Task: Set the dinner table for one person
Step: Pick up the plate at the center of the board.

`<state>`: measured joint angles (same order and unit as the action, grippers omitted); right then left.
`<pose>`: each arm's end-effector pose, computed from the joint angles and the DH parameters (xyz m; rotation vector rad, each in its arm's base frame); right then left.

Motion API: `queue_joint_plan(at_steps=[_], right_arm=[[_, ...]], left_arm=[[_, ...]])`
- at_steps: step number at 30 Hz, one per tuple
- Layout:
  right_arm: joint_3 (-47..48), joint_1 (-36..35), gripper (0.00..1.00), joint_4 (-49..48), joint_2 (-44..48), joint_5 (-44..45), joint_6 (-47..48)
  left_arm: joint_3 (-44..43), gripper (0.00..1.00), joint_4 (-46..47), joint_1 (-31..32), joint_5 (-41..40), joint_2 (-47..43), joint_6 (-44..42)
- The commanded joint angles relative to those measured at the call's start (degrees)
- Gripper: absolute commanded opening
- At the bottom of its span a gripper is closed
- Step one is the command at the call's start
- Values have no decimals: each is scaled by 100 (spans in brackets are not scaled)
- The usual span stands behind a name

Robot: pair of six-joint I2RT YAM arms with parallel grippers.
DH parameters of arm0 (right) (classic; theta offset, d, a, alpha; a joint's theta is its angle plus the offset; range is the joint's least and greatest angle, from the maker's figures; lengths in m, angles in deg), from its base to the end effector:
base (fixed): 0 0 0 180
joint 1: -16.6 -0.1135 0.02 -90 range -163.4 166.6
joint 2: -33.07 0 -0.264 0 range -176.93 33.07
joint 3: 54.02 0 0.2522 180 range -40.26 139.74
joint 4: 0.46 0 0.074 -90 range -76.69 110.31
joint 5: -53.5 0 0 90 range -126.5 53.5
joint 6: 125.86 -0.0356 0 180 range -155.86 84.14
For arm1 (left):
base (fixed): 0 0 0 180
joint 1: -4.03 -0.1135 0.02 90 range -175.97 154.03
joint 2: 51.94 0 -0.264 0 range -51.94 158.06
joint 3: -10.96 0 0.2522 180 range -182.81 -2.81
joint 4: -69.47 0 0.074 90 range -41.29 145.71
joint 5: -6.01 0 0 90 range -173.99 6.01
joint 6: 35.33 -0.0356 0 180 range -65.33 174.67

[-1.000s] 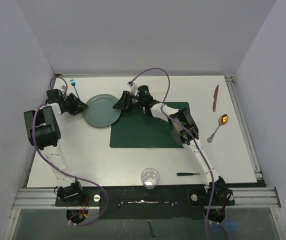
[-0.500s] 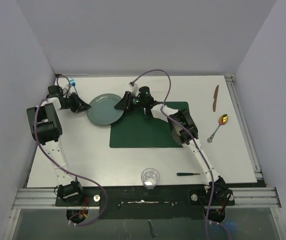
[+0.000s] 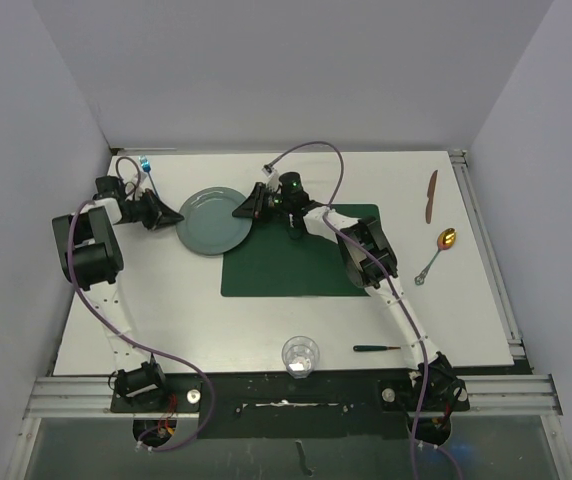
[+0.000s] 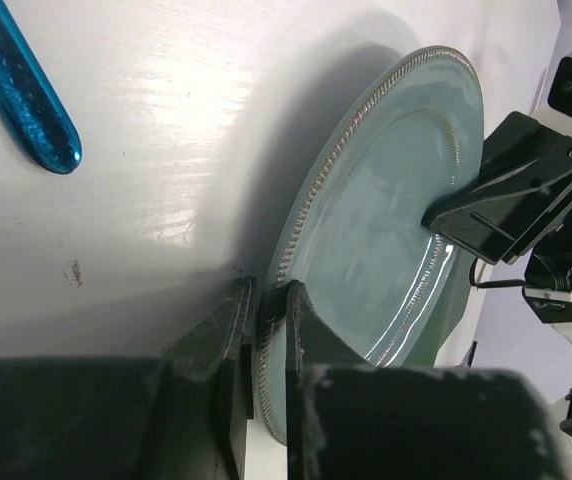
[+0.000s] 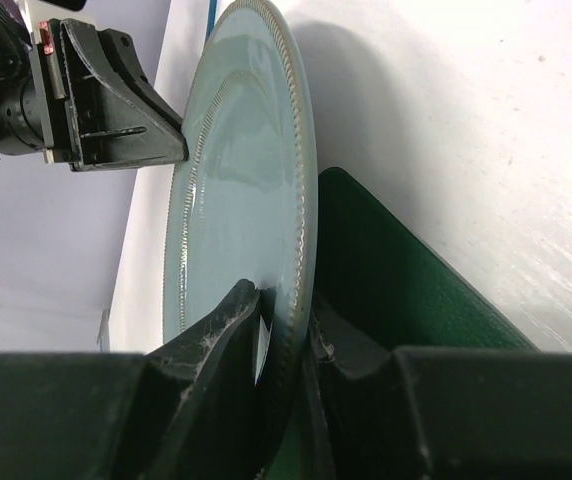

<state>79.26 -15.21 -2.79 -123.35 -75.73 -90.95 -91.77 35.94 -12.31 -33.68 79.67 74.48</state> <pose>0.4885 0.3295 0.0839 -0.0846 2.2326 1.5905 0.4500 0.1034 0.1033 -0.4922 2.4197 -1.1696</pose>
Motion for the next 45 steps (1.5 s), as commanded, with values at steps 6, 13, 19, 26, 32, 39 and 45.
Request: queue_joint_plan(at_steps=[6,13,19,26,32,39,45], right_arm=[[-367,-378,0,789,60,133,1496],[-508,-387,0,951,455,239,1691],[-664,-392,0,997,740,274,1819],[-664,-429,0,1030,833,257,1870],[-606,-440,0,1080,814,249,1861],[-592,-406,0,1085,598,147,1735],[-702,-297,0,709,443,-155,1361]], left_arm=[[570,0,-775,531,-512,-108,-165],[355,0,-615,886,-703,-668,170],[240,0,-504,1133,-906,-969,435],[174,0,-379,1304,-996,-1338,651],[21,0,-426,1404,-883,-1374,584],[542,0,82,1413,-569,-1316,636],[905,0,654,1399,-210,-1056,818]])
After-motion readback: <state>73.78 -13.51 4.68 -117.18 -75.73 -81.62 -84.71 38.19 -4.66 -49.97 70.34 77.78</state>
